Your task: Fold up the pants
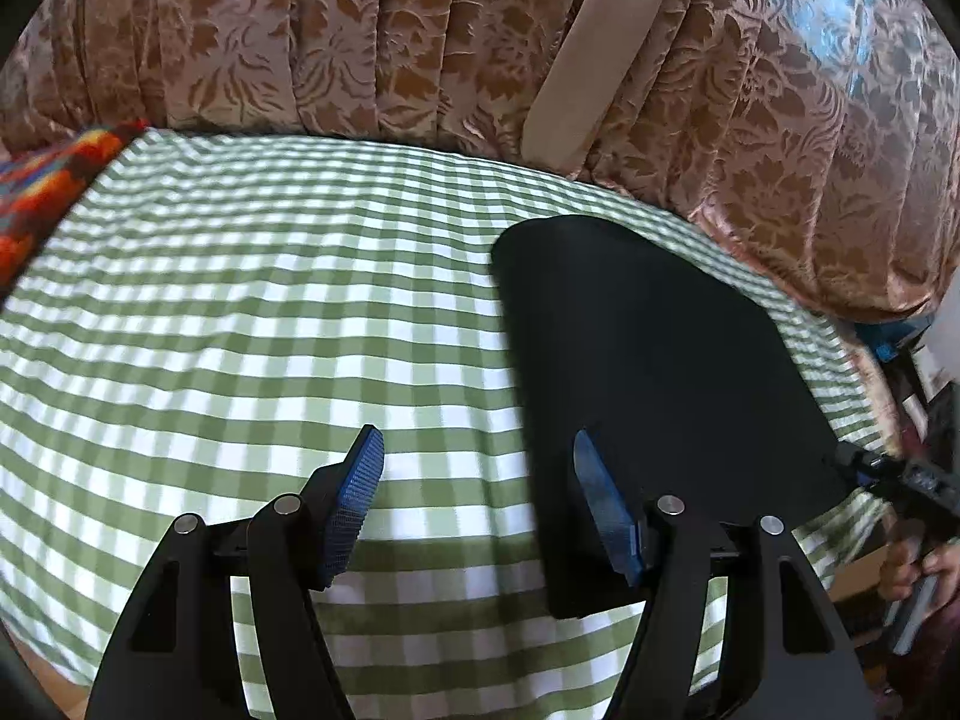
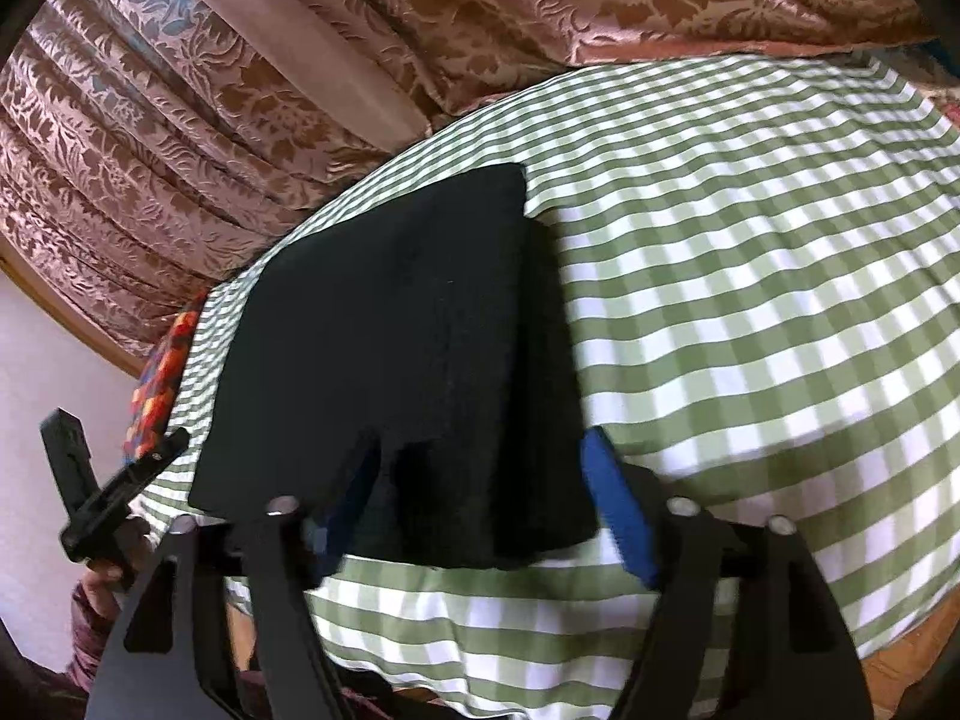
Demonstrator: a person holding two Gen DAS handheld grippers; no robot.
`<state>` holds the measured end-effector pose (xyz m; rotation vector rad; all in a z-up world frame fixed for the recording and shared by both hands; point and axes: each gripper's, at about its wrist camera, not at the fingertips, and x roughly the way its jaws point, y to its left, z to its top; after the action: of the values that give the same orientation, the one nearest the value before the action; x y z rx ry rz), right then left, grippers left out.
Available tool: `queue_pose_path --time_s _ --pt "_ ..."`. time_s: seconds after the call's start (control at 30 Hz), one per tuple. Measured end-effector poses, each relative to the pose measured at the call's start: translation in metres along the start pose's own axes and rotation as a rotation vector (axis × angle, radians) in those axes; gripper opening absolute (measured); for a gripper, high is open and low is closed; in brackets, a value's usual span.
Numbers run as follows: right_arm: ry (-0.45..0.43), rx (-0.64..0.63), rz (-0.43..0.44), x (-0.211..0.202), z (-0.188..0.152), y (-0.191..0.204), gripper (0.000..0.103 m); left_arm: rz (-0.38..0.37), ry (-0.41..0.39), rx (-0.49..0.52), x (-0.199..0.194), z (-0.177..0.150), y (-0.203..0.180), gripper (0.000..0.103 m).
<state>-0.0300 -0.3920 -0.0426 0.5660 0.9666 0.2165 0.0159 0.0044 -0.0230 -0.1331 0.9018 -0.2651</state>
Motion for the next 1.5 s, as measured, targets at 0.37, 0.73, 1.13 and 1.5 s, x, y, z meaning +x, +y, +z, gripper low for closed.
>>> queue_pose_path --time_s 0.37,0.73,1.13,1.5 --pt "-0.013 0.041 0.05 0.004 0.029 -0.001 0.092 0.123 -0.072 0.109 -0.014 0.02 -0.015 0.075" --pt "0.08 0.108 0.175 0.042 0.06 -0.023 0.094 0.06 -0.03 0.148 0.009 0.027 -0.019 0.075" --pt "0.2 0.067 0.244 0.073 0.054 -0.025 0.094 -0.025 0.008 0.193 0.035 0.037 -0.017 0.075" --pt "0.261 -0.014 0.257 0.088 0.057 -0.016 0.093 -0.159 0.056 0.22 0.062 0.046 -0.018 0.079"
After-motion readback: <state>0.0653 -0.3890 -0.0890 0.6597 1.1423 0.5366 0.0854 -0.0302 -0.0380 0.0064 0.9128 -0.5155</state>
